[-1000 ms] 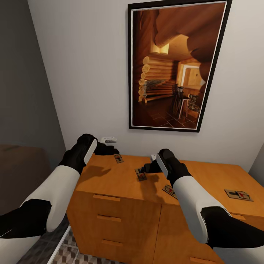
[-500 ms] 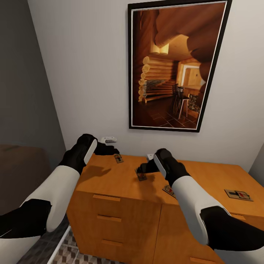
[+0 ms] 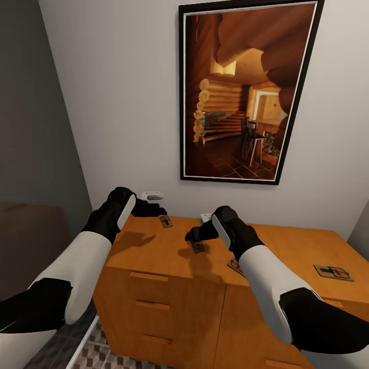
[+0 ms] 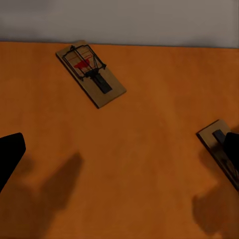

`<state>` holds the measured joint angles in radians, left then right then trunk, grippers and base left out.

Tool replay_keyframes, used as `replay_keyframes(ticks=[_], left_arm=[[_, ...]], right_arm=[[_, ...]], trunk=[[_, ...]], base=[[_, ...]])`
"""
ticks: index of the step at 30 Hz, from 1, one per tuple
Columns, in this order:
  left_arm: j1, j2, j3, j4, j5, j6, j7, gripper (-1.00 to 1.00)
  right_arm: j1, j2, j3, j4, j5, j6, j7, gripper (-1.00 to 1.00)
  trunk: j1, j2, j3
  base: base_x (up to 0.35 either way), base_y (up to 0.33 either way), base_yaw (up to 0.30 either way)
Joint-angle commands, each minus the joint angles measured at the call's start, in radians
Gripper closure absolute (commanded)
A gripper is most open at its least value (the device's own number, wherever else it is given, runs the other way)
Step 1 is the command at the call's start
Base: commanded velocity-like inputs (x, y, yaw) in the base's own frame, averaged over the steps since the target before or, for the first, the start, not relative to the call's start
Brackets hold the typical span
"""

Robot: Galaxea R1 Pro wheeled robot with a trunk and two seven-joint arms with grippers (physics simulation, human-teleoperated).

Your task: Take the four mousetraps from the cabinet in the bathroom and place them on the bathroom floor. Make sure all four end up on the same floor surface, and ensure that at least two of them are either under or directly next to the same bathroom sink.

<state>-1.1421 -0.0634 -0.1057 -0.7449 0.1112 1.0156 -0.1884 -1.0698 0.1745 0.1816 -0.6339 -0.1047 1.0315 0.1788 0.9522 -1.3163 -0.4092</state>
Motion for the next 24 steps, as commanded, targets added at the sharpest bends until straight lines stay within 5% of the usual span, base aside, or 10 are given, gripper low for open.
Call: replay_keyframes(ticks=[1, 24], left_arm=[[-0.001, 0.0, -0.002, -0.001, 0.01, 0.005, 0.006, -1.0], [-0.001, 0.001, -0.002, -0.001, 0.01, 0.004, 0.006, -1.0]], right_arm=[[-0.001, 0.0, 0.001, -0.001, -0.01, 0.004, -0.007, -1.0], [-0.001, 0.0, 0.002, 0.016, -0.014, -0.01, -0.07, -1.0]], trunk=[[0.0, -0.001, -0.001], [0.0, -0.001, -0.001]], base=[[0.0, 0.0, 0.0], [0.0, 0.0, 0.0]])
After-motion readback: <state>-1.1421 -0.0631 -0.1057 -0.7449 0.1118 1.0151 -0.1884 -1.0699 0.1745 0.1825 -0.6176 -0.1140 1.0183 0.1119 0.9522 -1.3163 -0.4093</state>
